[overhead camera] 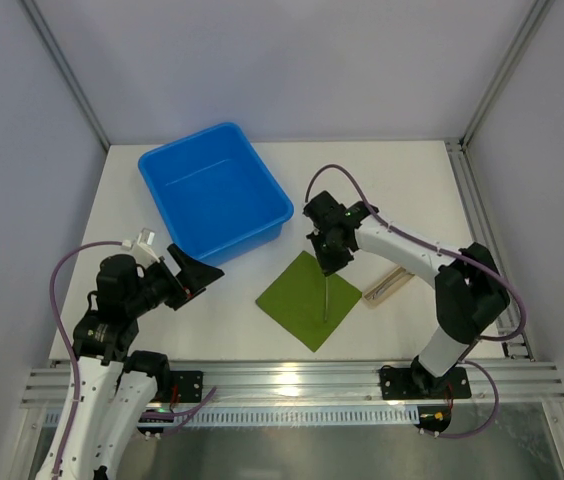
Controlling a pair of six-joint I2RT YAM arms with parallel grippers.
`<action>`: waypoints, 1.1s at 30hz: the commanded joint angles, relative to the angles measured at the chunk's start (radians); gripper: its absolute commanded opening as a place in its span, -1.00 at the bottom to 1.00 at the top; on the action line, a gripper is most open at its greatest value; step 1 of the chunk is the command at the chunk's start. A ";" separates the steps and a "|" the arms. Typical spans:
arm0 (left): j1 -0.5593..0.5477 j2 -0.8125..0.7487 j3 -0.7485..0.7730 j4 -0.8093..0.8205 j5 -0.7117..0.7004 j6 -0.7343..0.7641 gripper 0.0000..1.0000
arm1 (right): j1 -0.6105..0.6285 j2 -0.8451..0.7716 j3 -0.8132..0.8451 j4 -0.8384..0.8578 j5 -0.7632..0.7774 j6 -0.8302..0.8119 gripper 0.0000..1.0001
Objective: Place the utensils on the paper napkin and roll it up
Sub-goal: Place the utensils on the napkin.
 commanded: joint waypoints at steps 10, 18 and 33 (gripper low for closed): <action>-0.002 -0.008 0.004 0.007 0.006 0.020 0.81 | 0.005 0.115 0.134 -0.017 -0.074 -0.047 -0.92; -0.002 -0.008 0.004 0.004 0.006 0.023 0.80 | 0.005 0.163 0.146 -0.024 -0.071 -0.045 -0.92; -0.003 -0.008 0.005 0.004 0.004 0.024 0.80 | 0.005 0.255 0.189 -0.030 -0.029 -0.048 -0.92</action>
